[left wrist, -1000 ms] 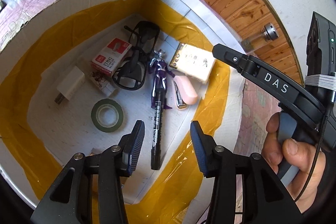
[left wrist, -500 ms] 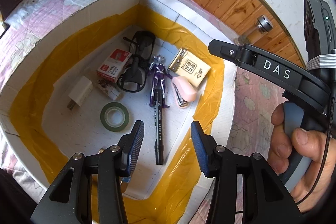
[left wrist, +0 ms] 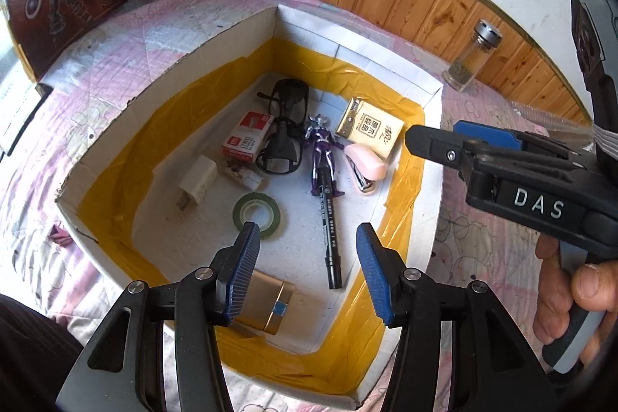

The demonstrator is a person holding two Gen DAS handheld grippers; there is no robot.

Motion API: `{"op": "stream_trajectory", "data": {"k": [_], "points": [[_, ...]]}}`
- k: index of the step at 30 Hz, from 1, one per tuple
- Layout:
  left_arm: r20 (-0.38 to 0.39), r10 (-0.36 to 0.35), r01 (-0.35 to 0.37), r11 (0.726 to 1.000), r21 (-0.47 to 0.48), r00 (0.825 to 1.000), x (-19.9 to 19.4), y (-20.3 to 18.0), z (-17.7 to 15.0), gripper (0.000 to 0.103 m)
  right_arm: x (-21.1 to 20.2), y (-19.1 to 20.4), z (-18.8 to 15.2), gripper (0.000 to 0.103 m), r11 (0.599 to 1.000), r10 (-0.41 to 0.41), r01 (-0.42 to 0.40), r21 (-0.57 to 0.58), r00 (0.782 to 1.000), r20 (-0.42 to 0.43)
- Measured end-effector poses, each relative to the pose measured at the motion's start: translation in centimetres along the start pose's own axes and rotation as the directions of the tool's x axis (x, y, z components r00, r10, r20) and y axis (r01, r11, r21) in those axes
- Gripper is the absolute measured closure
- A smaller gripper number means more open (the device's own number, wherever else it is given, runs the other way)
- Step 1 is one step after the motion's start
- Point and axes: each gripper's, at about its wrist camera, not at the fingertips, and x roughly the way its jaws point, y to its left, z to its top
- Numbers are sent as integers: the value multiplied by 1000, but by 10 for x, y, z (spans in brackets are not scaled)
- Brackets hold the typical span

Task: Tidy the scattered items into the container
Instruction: 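Withdraw both open tools up and away from the filled box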

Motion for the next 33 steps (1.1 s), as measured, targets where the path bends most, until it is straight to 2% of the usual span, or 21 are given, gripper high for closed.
{"op": "stream_trajectory", "data": {"k": [4,9,13,18,24,29,33], "points": [[24,35,-36,999,33,999,-8,1,-4,48,-9,13,-14,39,998,-22,22,-55,1000,1],[14,53,-54,997,63,998,-11,1,-9,48,-18,28,-30,37,992,-41,40,-119,999,-8],[22,61,-63,995,81,998,-15,2,-16,48,-26,30,-40,36,991,-46,45,-127,999,-10],[52,101,-106,989,99,993,-22,8,-18,39,-36,33,-50,34,980,-102,101,-169,995,-1],[63,113,-119,988,99,992,-26,15,-22,35,-21,45,-66,32,958,-152,131,-254,986,-64],[71,109,-116,989,96,991,-28,19,-21,34,-14,56,-74,32,923,-227,193,-333,972,-66],[89,116,-125,987,106,989,-32,18,-20,34,-13,58,-75,32,915,-241,200,-349,968,-76]]}}
